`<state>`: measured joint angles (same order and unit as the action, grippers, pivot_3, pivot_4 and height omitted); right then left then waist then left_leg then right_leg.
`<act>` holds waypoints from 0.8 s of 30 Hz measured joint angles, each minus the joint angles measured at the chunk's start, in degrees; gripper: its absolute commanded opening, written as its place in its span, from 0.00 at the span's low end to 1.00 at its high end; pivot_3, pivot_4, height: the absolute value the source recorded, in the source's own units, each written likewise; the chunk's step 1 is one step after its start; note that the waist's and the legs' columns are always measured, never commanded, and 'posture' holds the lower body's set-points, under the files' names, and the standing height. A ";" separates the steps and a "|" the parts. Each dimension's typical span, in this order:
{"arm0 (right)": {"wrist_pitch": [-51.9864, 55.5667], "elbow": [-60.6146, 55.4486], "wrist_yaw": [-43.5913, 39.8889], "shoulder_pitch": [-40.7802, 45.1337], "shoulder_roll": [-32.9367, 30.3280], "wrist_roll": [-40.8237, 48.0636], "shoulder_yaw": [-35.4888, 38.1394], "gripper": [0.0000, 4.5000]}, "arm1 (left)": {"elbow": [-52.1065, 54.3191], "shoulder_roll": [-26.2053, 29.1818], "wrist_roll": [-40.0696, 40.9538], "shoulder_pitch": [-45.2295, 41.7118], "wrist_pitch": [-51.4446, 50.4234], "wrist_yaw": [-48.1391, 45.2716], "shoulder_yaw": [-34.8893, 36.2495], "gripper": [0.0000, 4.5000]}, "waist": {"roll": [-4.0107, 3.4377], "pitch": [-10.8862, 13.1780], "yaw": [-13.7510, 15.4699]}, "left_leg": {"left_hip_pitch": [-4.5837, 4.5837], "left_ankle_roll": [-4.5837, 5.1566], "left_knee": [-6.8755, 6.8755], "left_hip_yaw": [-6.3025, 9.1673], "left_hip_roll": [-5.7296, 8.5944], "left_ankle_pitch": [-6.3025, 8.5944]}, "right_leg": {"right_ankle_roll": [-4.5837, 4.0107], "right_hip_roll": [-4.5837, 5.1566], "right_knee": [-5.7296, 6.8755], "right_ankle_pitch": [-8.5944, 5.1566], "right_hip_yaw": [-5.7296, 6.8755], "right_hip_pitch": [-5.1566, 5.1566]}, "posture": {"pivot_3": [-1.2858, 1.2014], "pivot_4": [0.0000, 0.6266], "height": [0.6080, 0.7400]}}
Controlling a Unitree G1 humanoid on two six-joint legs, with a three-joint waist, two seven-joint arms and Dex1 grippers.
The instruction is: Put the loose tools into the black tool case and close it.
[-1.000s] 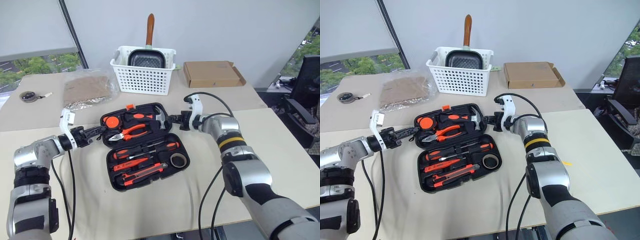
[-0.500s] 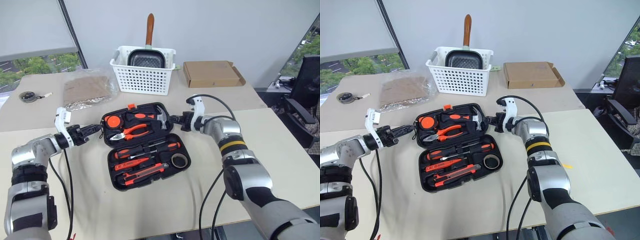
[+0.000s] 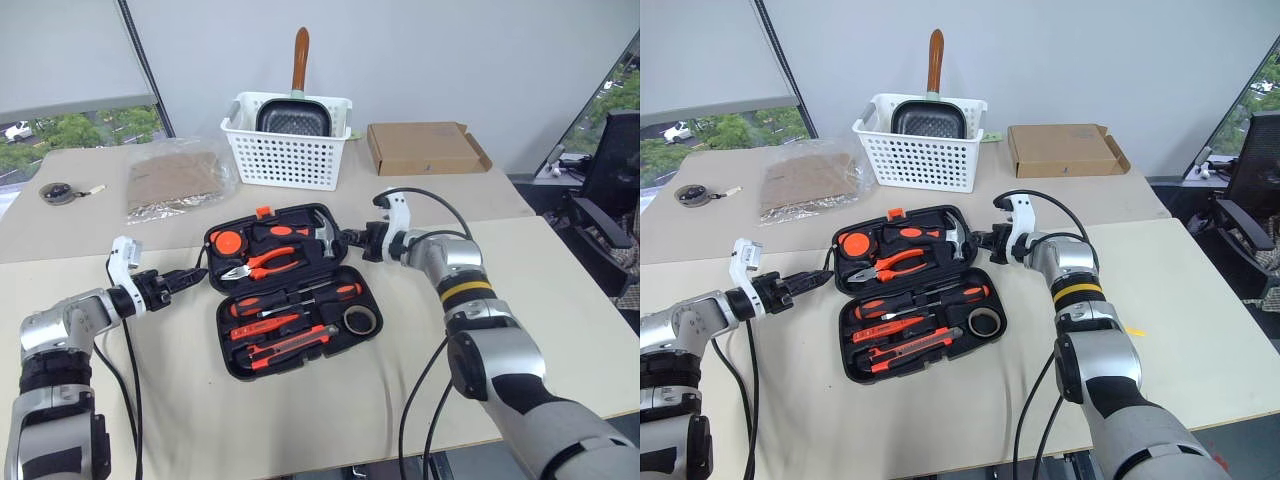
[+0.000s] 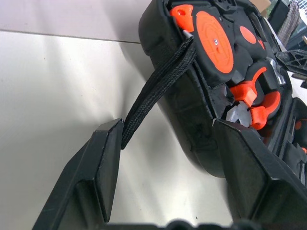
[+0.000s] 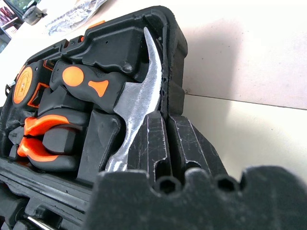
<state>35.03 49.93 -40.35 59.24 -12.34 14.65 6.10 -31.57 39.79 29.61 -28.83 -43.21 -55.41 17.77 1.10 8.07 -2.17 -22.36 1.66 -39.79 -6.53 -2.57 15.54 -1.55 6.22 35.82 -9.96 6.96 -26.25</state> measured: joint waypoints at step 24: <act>0.00 -0.31 0.40 -0.19 -0.22 0.00 -0.43 0.00 | 2.51 1.75 5.11 -0.33 -2.96 -8.47 1.53 0.71 | 0.00 0.00 -0.30 | 0.02 -0.01 0.02 -0.02 -0.03 0.00 | 0.00 -0.02 -0.02 0.00 -0.01 0.00 | 0.52 0.24 0.70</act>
<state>35.03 49.61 -39.95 59.05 -12.56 14.65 5.67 -29.06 41.53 34.72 -29.16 -46.17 -63.88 19.30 1.10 8.07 -2.48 -22.34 1.65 -39.77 -6.55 -2.59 15.54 -1.55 6.19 35.80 -9.96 6.95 -26.25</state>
